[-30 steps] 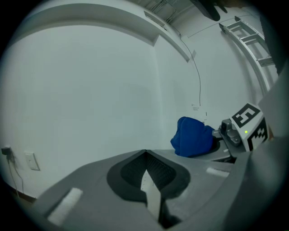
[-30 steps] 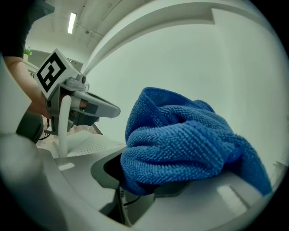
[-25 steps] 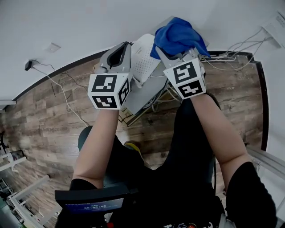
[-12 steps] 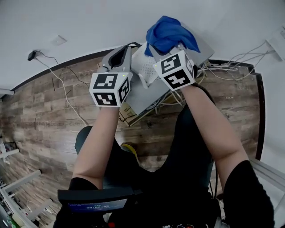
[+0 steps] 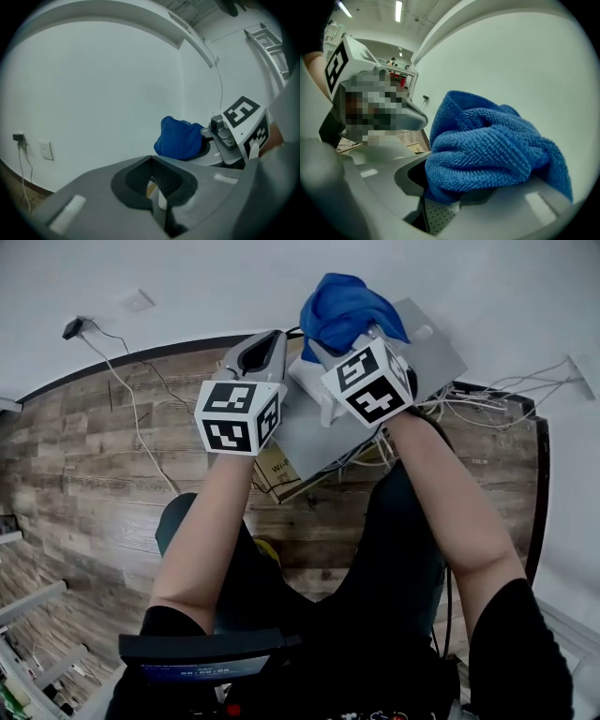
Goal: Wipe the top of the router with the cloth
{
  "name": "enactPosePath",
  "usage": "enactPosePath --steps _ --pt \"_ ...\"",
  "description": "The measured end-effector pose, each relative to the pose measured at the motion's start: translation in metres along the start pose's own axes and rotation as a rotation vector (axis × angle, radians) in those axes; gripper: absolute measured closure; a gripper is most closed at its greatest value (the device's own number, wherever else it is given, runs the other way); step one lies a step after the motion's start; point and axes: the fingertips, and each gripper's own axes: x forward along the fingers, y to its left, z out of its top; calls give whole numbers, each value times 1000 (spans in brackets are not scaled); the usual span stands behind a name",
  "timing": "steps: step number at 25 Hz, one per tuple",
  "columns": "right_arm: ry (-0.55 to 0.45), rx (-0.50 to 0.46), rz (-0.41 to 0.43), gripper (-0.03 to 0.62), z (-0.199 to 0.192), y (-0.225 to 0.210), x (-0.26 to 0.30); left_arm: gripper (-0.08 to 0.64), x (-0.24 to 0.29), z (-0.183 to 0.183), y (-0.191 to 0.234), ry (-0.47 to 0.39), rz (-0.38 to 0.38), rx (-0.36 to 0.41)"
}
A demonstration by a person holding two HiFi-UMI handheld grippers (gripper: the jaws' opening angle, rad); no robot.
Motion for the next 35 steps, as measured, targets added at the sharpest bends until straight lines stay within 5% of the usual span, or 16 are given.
enactPosePath --steps 6,16,25,35 --pt "-21 14 44 419 4 14 -3 558 5 -1 -3 0 -26 -11" --pt "9 153 -91 419 -38 -47 -24 558 38 14 -35 33 -104 45" --pt "-94 331 -160 420 -75 -58 -70 558 46 -4 -44 102 -119 58" --pt "-167 326 -22 420 -49 13 -91 558 -17 -9 -48 41 -37 40"
